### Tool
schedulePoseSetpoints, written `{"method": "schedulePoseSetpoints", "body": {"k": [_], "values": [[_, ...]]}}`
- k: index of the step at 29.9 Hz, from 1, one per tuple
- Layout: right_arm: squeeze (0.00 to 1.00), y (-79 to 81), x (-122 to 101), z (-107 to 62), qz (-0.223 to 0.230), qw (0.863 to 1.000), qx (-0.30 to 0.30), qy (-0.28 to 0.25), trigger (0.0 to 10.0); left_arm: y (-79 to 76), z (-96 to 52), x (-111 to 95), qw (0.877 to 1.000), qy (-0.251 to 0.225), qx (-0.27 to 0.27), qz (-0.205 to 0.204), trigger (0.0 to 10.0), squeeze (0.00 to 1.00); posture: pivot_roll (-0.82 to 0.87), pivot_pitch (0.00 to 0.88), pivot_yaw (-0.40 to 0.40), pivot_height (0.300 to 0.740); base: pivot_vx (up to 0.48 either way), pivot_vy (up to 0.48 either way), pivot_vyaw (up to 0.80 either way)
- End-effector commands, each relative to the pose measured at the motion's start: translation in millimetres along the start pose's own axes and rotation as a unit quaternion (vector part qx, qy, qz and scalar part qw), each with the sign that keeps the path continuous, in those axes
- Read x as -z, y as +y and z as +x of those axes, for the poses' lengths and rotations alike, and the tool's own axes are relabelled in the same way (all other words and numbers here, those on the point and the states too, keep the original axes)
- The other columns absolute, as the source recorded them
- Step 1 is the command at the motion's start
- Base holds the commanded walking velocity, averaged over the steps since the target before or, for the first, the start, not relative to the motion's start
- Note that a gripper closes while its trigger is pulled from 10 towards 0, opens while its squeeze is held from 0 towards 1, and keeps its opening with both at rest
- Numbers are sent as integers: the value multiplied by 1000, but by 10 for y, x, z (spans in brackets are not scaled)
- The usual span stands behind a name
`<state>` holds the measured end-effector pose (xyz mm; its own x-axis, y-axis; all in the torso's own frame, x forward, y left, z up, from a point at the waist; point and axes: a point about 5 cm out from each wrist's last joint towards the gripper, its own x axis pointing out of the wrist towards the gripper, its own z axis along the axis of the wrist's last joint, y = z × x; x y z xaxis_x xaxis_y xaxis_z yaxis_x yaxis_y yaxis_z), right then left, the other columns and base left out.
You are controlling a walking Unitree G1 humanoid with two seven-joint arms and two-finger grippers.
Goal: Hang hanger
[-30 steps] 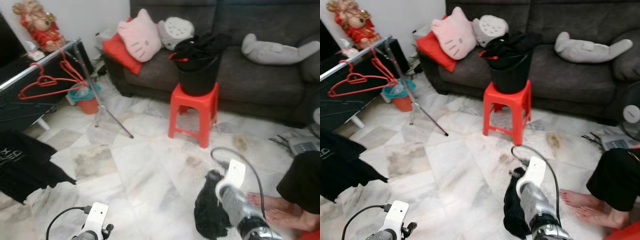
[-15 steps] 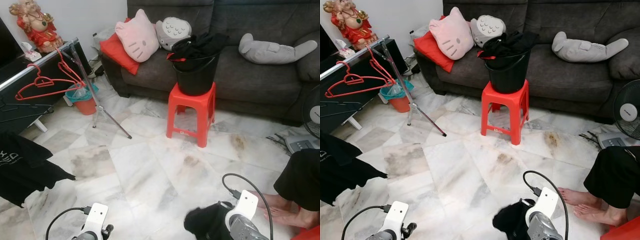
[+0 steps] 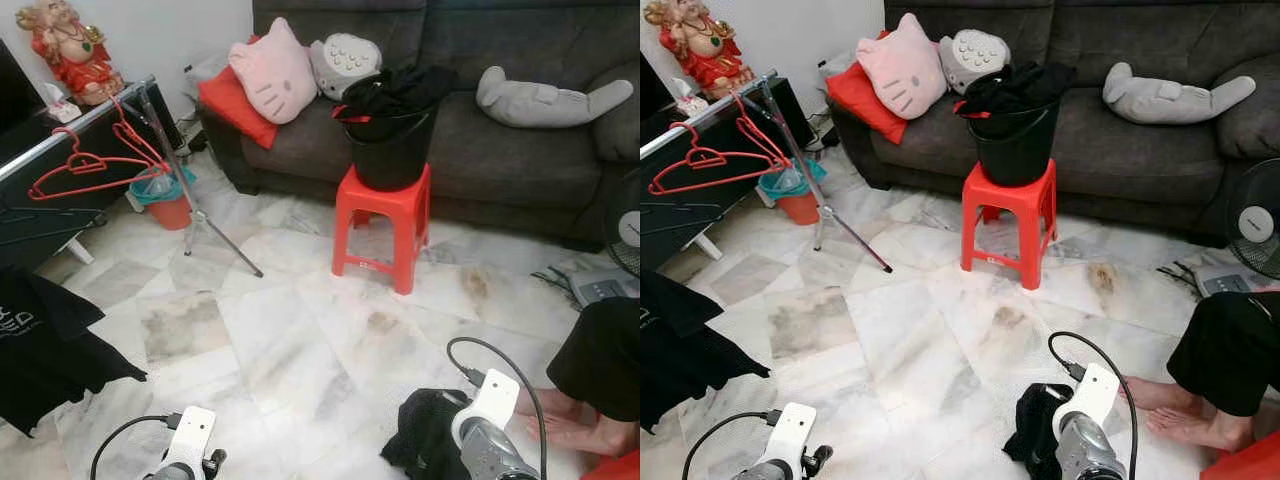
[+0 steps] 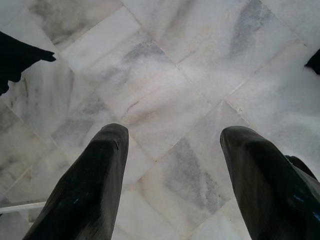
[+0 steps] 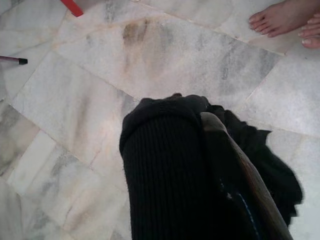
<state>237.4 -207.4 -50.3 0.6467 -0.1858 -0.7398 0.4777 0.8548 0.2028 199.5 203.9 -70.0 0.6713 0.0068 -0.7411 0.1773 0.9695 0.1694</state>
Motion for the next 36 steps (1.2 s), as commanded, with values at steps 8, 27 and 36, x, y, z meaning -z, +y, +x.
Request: {"method": "schedulePoseSetpoints", "body": {"k": [8, 27, 36], "values": [[0, 44, -30, 2, 12, 1000, -3, -19, 10000, 56, -24, 91, 1000, 20, -13, -8, 10000, 0, -138, 0, 127, 740, 0, 0, 0], [0, 194, -771, -175, -73, 952, -14, -296, 10000, 62, -22, 77, 1000, 17, -15, -11, 10000, 0, -145, 0, 128, 740, 0, 0, 0], [0, 449, -1037, -582, -171, 871, -45, -459, 10000, 51, -21, 74, 1000, 14, -13, -11, 10000, 0, -151, 0, 126, 740, 0, 0, 0]]}}
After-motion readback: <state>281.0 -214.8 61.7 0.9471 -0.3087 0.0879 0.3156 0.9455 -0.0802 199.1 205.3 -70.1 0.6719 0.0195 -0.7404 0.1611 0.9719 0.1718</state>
